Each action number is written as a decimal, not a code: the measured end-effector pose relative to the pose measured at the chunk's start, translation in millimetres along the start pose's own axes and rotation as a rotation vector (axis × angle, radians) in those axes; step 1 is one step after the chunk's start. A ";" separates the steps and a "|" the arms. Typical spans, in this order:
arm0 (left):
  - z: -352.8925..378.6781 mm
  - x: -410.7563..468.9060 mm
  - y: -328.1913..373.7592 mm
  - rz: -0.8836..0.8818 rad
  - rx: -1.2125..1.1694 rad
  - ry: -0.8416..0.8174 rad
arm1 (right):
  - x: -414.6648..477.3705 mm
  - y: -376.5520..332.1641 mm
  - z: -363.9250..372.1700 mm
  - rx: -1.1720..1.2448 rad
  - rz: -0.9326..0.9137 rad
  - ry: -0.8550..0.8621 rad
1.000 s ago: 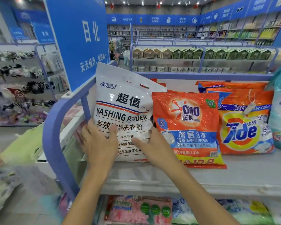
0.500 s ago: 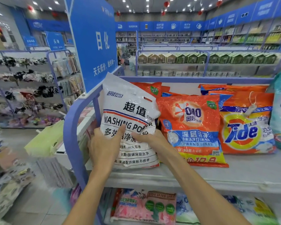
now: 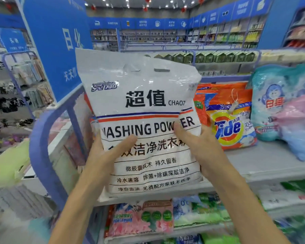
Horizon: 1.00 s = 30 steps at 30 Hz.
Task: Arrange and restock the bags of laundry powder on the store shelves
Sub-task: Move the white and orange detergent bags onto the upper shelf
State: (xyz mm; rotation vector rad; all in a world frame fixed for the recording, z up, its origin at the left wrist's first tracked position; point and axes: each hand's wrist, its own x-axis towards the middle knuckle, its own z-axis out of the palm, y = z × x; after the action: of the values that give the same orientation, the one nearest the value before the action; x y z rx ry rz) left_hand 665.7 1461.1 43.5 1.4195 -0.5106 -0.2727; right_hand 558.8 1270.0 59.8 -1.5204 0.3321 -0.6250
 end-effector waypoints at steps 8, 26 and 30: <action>119.1 -20.3 -13.0 -0.124 -0.094 -0.067 | -48.4 9.2 -125.4 0.077 0.092 0.175; 555.1 -151.5 -21.3 -0.315 -0.257 -0.653 | -250.4 -26.4 -513.7 0.124 0.075 0.765; 642.2 -160.6 -28.4 -0.329 -0.224 -0.762 | -267.9 -32.0 -586.0 0.148 0.050 0.859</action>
State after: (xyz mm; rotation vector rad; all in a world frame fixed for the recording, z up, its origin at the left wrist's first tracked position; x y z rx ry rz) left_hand 215.0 975.6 31.5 1.1423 -0.8288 -1.1254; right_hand 3.8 944.1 16.1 -1.0299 0.9459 -1.2196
